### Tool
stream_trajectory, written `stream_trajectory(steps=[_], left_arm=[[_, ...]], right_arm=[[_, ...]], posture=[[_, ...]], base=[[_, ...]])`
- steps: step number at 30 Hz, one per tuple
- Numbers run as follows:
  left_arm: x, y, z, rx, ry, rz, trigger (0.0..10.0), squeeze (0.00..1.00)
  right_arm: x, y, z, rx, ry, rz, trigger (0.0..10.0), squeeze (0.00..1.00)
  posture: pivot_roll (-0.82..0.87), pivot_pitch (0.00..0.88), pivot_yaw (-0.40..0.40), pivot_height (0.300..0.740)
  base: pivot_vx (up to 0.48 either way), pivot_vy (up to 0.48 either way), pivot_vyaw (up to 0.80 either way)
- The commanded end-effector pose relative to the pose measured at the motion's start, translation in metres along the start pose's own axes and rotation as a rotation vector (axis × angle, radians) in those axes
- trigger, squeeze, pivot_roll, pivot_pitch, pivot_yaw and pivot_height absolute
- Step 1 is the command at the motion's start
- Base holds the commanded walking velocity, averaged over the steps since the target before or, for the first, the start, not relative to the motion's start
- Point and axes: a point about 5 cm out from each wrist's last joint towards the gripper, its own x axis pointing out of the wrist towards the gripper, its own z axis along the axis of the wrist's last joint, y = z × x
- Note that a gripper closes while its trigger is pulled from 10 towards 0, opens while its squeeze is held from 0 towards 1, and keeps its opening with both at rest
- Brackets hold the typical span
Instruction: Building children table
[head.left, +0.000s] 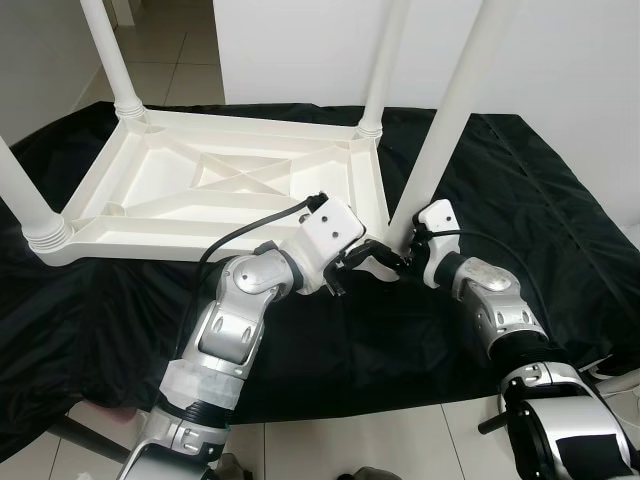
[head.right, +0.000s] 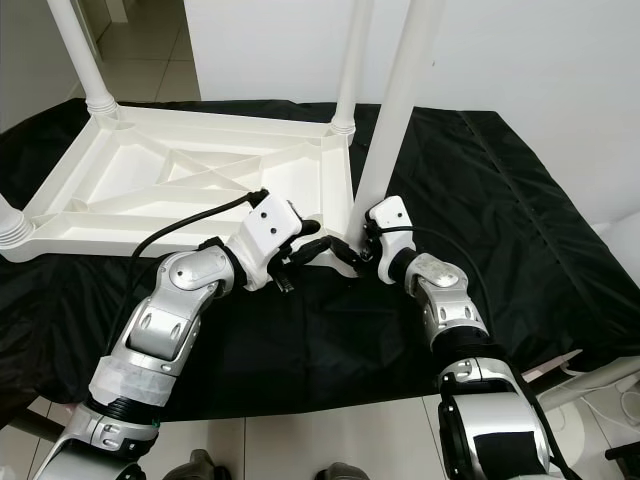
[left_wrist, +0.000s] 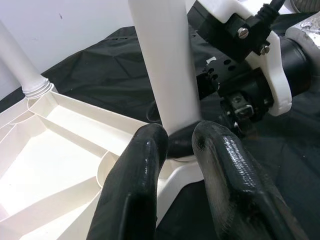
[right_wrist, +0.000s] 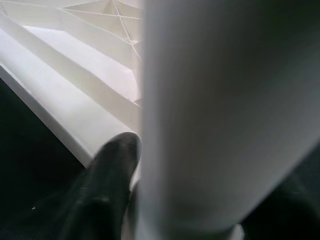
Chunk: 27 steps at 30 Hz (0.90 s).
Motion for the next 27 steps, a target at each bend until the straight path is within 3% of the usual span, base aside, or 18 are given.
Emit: stream_trajectory(steps=[1,8,9,10,11,18,23,25,26,27], left_arm=[[-0.001,0.007,0.002,0.003,0.003,0.141,10.0,0.0],[0.0,0.006,0.001,0.003,0.003,0.134,10.0,0.0],[0.0,0.006,0.002,0.003,0.002,0.13,10.0,0.0],[0.0,0.006,0.002,0.003,0.002,0.13,10.0,0.0],[0.0,0.006,0.002,0.003,0.001,0.127,10.0,0.0],[0.002,0.005,-0.001,0.003,0.012,0.11,10.0,0.0],[0.004,0.002,-0.001,-0.006,0.014,0.097,10.0,0.0],[0.004,0.002,-0.001,-0.006,0.014,0.097,10.0,0.0],[0.004,0.003,-0.002,-0.007,0.02,0.098,10.0,0.0],[0.004,0.003,-0.002,-0.007,0.02,0.098,10.0,0.0]], right_arm=[[0.003,0.006,-0.006,0.0,0.032,0.046,0.0,0.0],[-0.002,0.005,-0.013,0.032,0.033,0.049,0.0,0.0],[-0.004,0.004,-0.014,0.04,0.027,0.037,2.0,0.0],[-0.004,0.004,-0.014,0.04,0.027,0.037,2.0,0.0],[-0.005,0.004,-0.015,0.056,0.022,0.025,10.0,0.0],[-0.007,0.006,-0.016,0.09,-0.021,-0.121,10.0,0.0],[-0.006,0.015,-0.009,0.129,-0.082,-0.342,10.0,0.0],[-0.006,0.015,-0.009,0.129,-0.082,-0.342,10.0,0.0],[-0.003,0.021,-0.005,0.171,-0.089,-0.464,10.0,0.0],[-0.003,0.021,-0.005,0.171,-0.089,-0.464,10.0,0.0]], posture=[[-0.03,0.0,-0.043,0.74],[-0.04,0.0,-0.032,0.74],[-0.04,0.0,-0.027,0.74],[-0.04,0.0,-0.027,0.74],[-0.05,0.0,-0.026,0.74],[-0.06,0.0,-0.021,0.74],[-0.07,0.0,-0.017,0.74],[-0.07,0.0,-0.017,0.74],[-0.08,0.0,-0.014,0.74],[-0.08,0.0,-0.014,0.74]], base=[[0.0,0.0,0.0],[0.0,0.0,0.0],[0.0,0.0,0.0],[0.0,0.0,0.0],[0.0,0.0,0.0],[0.0,0.0,0.0],[0.0,0.0,0.0],[0.0,0.0,0.0],[0.0,0.0,0.0],[0.0,0.0,0.0]])
